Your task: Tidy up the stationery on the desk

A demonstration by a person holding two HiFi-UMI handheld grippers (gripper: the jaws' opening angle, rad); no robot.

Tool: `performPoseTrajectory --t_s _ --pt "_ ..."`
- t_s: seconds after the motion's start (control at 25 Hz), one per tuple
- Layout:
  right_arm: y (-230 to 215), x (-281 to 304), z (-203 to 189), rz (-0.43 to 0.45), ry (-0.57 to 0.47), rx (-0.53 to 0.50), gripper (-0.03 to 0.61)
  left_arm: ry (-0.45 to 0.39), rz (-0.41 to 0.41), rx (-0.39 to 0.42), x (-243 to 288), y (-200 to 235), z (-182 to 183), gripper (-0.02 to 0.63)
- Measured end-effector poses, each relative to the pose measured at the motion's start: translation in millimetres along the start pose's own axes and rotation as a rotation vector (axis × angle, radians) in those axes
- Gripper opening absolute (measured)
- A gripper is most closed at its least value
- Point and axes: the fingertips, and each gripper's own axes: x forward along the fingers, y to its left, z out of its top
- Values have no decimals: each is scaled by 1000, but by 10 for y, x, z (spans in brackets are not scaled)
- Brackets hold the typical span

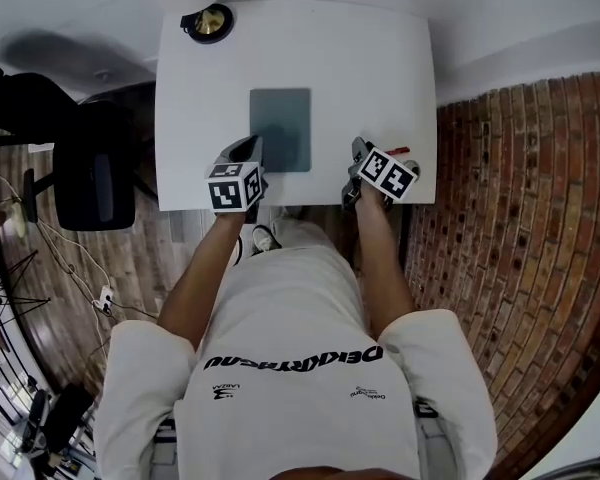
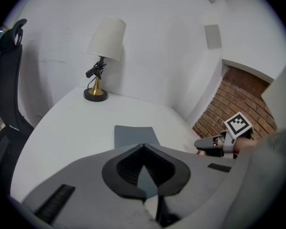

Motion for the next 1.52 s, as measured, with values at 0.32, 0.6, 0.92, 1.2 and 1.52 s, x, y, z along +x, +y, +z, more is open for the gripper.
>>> performPoseTrajectory --t_s 0.32,0.6,0.92,1.2,1.52 --pt "-712 -123 -55 -65 27 347 124 -70 -59 13 -343 -269 116 -2" --pt "-1074 -42 -72 -126 59 558 123 -79 -56 -11 -459 -253 36 -2" --pt "-1248 67 -48 -229 157 536 126 -75 -56 -40 -433 -296 -65 -2" --pt "-1229 103 -56 -341 277 461 124 -67 -72 -72 -437 -312 -141 -2" --pt "-1140 112 -73 -491 337 484 83 -95 -36 -109 -535 -183 -180 -2"
